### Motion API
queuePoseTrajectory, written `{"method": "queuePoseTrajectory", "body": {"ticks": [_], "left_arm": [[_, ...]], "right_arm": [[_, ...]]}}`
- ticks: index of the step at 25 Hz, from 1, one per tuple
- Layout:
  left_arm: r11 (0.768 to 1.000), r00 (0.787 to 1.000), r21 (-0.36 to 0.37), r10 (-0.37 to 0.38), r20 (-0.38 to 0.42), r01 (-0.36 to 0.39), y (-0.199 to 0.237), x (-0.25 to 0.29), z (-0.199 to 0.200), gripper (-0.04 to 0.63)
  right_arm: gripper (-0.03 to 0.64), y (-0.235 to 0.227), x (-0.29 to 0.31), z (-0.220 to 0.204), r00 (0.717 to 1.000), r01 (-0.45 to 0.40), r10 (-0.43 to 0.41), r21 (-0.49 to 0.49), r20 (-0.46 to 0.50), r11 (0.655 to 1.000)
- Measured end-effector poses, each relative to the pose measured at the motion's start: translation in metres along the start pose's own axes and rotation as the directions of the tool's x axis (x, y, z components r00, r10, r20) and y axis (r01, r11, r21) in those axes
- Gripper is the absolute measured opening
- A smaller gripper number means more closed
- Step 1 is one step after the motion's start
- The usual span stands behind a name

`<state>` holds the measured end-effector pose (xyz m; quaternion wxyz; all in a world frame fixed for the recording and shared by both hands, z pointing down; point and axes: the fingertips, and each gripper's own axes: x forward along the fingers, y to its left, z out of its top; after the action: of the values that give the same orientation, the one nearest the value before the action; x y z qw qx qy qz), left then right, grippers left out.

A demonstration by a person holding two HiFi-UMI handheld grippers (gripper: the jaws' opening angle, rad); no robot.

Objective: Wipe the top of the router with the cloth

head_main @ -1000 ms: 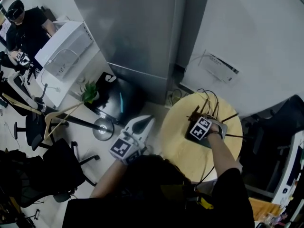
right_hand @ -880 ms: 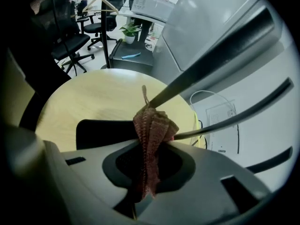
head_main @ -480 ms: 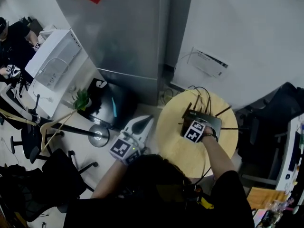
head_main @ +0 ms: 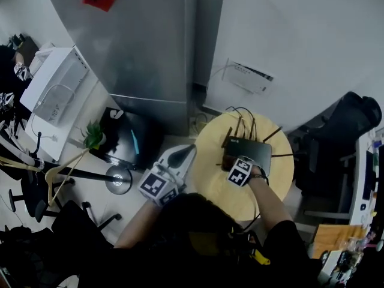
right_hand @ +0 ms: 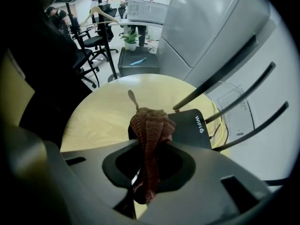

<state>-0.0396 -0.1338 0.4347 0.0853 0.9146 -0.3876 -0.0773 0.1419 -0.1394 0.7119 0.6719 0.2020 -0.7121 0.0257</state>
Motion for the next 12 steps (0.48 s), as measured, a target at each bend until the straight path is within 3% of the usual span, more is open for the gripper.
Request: {"method": "queuePoseTrajectory", "body": {"ticks": [5, 12], "left_arm": [[0.997, 0.996, 0.014, -0.081, -0.025, 0.082, -0.012, 0.012, -0.003, -0.008], [0.992, 0.991, -0.007, -0.127, -0.039, 0.126, -0.019, 0.02, -0.004, -0.008]], "right_arm": [[0.066, 0.01, -0.003, -0.002, 1.0, -0.02, 0.02, 0.047, 0.014, 0.999], [0.066, 0.024, -0.006, -0.005, 0.999, -0.03, 0.028, 0.073, 0.028, 0.997]]}}
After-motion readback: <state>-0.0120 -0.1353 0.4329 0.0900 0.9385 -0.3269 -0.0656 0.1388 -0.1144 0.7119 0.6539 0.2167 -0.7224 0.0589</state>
